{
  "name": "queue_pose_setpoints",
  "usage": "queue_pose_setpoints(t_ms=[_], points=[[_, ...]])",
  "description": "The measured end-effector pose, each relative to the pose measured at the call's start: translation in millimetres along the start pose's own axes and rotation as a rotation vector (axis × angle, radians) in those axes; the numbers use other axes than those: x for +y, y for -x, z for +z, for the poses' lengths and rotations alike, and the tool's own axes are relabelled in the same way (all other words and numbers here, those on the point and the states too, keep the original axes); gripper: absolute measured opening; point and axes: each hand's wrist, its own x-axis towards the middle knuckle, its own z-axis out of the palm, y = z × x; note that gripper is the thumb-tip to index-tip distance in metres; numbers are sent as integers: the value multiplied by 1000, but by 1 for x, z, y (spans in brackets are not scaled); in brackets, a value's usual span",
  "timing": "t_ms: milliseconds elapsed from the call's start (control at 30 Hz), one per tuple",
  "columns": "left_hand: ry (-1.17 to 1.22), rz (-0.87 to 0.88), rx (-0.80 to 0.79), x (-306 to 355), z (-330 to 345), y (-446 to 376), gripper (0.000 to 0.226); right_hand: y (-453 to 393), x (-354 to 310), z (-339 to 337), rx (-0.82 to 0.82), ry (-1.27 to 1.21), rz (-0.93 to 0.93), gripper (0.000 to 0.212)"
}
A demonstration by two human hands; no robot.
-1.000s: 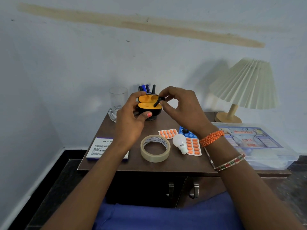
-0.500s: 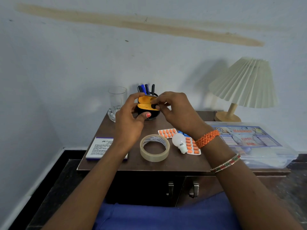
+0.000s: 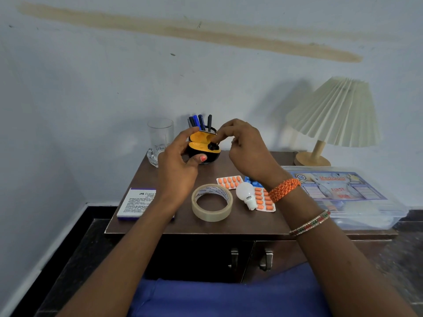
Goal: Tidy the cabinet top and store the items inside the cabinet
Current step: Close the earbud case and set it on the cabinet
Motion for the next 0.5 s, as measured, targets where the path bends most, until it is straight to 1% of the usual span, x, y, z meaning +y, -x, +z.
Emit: queue_pose_setpoints(t_ms=[67, 100, 200, 233, 267, 333, 400, 500], points=[[-9, -7, -5, 2, 0, 1, 54, 0, 3, -2, -13, -54, 48, 52], [-6, -9, -7, 2, 1, 1, 54, -1, 5, -2, 36, -79, 70, 53], [4, -16, -18, 4, 1, -1, 52, -4, 21, -6, 338, -226, 185, 47], [0, -10, -30, 5, 1, -2, 53, -4, 31, -9, 392, -256, 252, 43], [-8, -6, -46, 5, 2, -2, 53, -4, 41, -11, 401, -236, 318, 39], [-32, -16, -92, 5, 4, 0, 54, -2, 66, -12, 300, -68, 420, 34], [-38, -9, -115, 2, 8, 0, 56, 2, 86, -9, 144, 91, 462, 32], [-44, 3, -127, -3, 13, -2, 58, 2, 107, 4, -41, 203, 512, 25]])
